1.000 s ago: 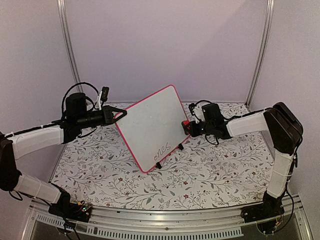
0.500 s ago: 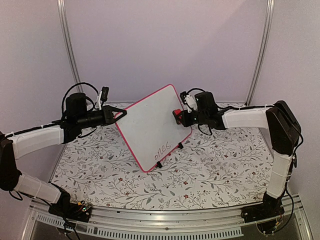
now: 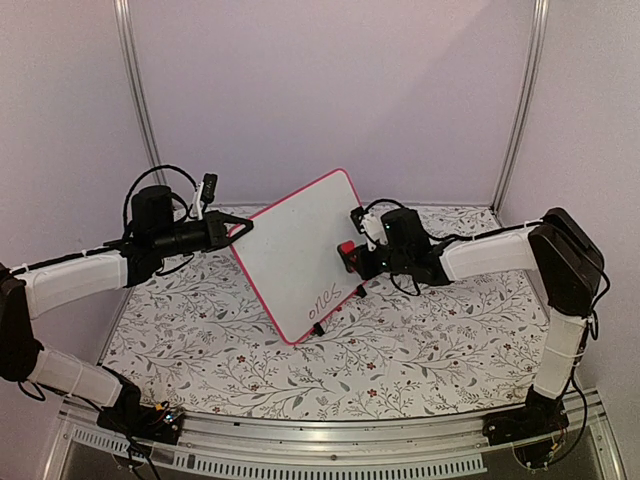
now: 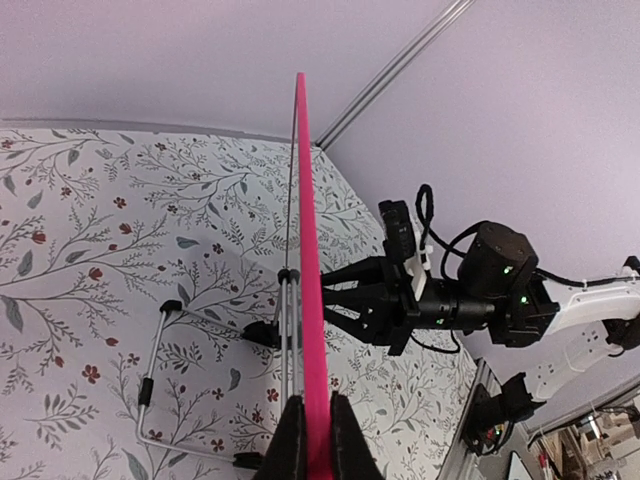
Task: Erase the whiteboard
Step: Erase the whiteboard at the center of the board.
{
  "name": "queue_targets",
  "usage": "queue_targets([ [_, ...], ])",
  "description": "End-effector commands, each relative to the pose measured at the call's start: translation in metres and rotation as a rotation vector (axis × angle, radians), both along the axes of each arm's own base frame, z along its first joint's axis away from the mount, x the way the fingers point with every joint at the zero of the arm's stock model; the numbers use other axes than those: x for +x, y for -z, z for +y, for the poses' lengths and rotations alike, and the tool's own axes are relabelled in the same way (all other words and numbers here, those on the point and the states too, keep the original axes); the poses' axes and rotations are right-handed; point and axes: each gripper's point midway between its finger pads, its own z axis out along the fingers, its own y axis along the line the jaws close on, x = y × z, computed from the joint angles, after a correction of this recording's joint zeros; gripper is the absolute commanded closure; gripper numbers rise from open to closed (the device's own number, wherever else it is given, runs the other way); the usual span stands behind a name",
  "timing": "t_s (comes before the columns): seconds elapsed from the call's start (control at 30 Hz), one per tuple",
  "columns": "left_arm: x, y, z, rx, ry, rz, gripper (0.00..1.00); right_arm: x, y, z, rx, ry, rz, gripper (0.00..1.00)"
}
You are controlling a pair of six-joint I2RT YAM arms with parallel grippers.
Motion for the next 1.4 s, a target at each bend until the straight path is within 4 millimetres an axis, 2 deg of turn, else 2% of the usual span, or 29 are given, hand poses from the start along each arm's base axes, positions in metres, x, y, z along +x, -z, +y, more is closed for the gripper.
queue_targets([
  [0.0,-0.021,-0.027,-0.02,-0.07,0.145,-0.073,1.0,-0.037,0.039,0.002,-0.056,-0.07,0.105,0.78],
  [0.17,-0.021,-0.027,-0.02,-0.068,0.143,-0.073,1.0,-0.047,0.033,-0.002,-0.09,-0.079,0.076,0.78],
  [0.5,-0.019,-0.027,-0.018,-0.063,0.121,-0.072,1.0,-0.09,0.003,0.007,-0.219,-0.16,-0.056,0.78],
  [0.73,-0.016,-0.041,-0.012,-0.064,0.076,-0.122,1.0,-0.11,-0.007,0.013,-0.212,-0.195,-0.064,0.77],
  [1.03,-0.005,-0.057,-0.01,-0.036,0.034,-0.149,1.0,-0.111,-0.025,0.008,-0.165,-0.17,-0.088,0.77],
  [1.23,-0.003,-0.081,-0.02,-0.019,0.038,-0.196,1.0,-0.109,-0.029,0.001,-0.17,-0.14,-0.104,0.77],
  [1.37,0.001,-0.075,-0.028,0.004,0.061,-0.207,1.0,-0.106,-0.034,-0.001,-0.169,-0.119,-0.12,0.77],
])
